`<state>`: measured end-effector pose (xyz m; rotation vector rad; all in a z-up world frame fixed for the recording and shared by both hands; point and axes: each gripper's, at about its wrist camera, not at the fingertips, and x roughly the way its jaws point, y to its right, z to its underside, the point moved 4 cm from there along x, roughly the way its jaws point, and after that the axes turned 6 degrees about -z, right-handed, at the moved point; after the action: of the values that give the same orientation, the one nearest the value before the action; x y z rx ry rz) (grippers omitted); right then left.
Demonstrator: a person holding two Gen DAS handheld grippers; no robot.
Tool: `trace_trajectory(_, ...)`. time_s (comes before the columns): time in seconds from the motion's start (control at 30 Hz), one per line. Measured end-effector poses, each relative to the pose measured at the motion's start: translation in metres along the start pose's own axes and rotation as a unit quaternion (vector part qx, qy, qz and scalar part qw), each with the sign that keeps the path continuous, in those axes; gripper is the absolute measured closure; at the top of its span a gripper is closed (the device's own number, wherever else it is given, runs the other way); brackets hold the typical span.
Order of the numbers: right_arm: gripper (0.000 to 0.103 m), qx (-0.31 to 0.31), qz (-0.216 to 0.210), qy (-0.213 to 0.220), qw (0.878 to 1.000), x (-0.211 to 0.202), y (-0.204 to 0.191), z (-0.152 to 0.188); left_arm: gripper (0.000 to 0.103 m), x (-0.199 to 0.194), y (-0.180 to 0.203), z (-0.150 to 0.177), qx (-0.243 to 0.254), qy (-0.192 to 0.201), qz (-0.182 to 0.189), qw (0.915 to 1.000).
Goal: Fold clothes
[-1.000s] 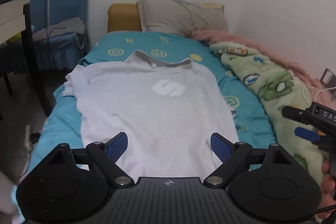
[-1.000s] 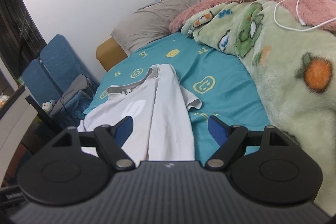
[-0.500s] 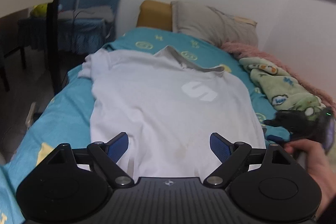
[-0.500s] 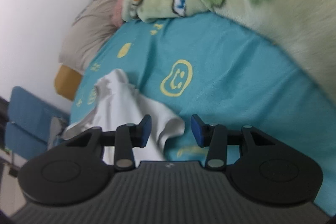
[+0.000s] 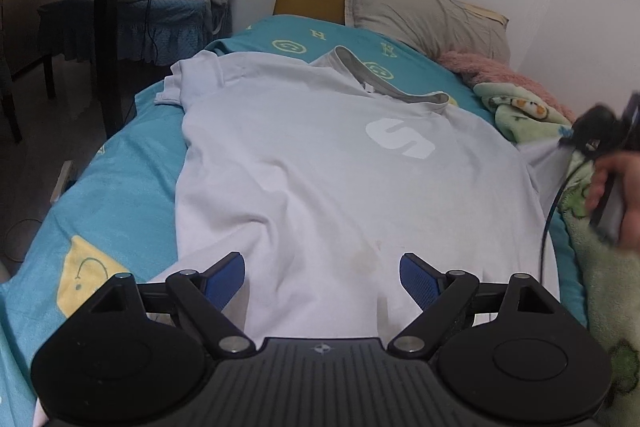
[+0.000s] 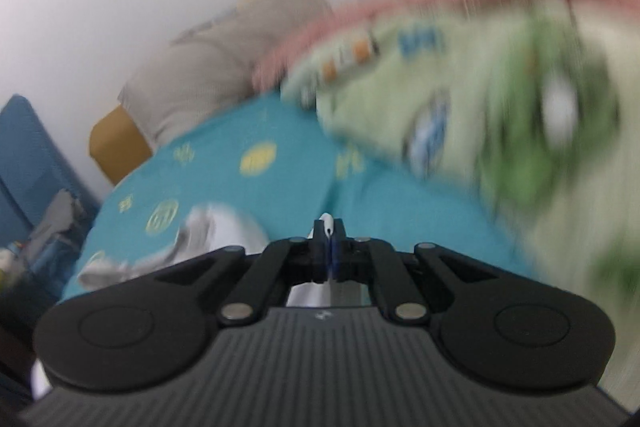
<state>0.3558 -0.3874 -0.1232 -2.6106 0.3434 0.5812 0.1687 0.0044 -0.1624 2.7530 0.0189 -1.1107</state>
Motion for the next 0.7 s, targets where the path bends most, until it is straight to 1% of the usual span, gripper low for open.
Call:
trace_trajectory(0.1,0.099,-0.057,0.038,0.031,0.997,0.015,-0.002,-0.051,0.017,-0.001,0.007,0.000,0.016,0.005,-0.004,0.9999)
trace_trajectory(0.2,0.099,-0.104,0.079,0.040,0.991,0.046,0.000,-0.082,0.016,-0.001,0.014,0.000,0.035,0.011,-0.004,0.9993)
trace_trajectory(0.3,0.099,-0.143,0.109,0.031,0.983,0.079,0.008,-0.086,0.016,0.004,0.020,0.001,0.052,0.015,-0.009,0.9985)
trace_trajectory(0.37,0.098,-0.143,0.109,0.027,0.983,0.096,0.017,-0.079,0.016,0.011,0.024,0.002,0.060,0.011,-0.013,0.9981)
trace_trajectory(0.47,0.096,-0.115,0.093,0.017,0.989,0.108,0.032,-0.065,0.016,0.022,0.026,0.005,0.068,-0.005,-0.019,0.9975)
trace_trajectory(0.53,0.094,-0.082,0.083,-0.012,0.993,0.112,0.041,-0.054,0.016,0.027,0.027,0.007,0.072,-0.011,-0.022,0.9971)
trace_trajectory(0.57,0.087,-0.070,0.078,-0.026,0.994,0.109,0.044,-0.049,0.016,0.029,0.027,0.007,0.074,-0.013,-0.024,0.9969)
trace_trajectory(0.6,0.064,-0.060,0.072,-0.036,0.995,0.105,0.047,-0.044,0.016,0.030,0.028,0.007,0.077,-0.012,-0.024,0.9967)
trace_trajectory(0.63,0.050,-0.056,0.066,-0.037,0.996,0.096,0.047,-0.040,0.016,0.029,0.028,0.006,0.078,-0.008,-0.024,0.9966)
trace_trajectory(0.67,0.024,-0.056,0.060,-0.033,0.996,0.084,0.046,-0.035,0.016,0.027,0.028,0.006,0.079,-0.005,-0.023,0.9966)
trace_trajectory(0.7,0.015,-0.056,0.054,-0.030,0.997,0.071,0.044,-0.031,0.016,0.026,0.028,0.005,0.081,-0.002,-0.023,0.9965)
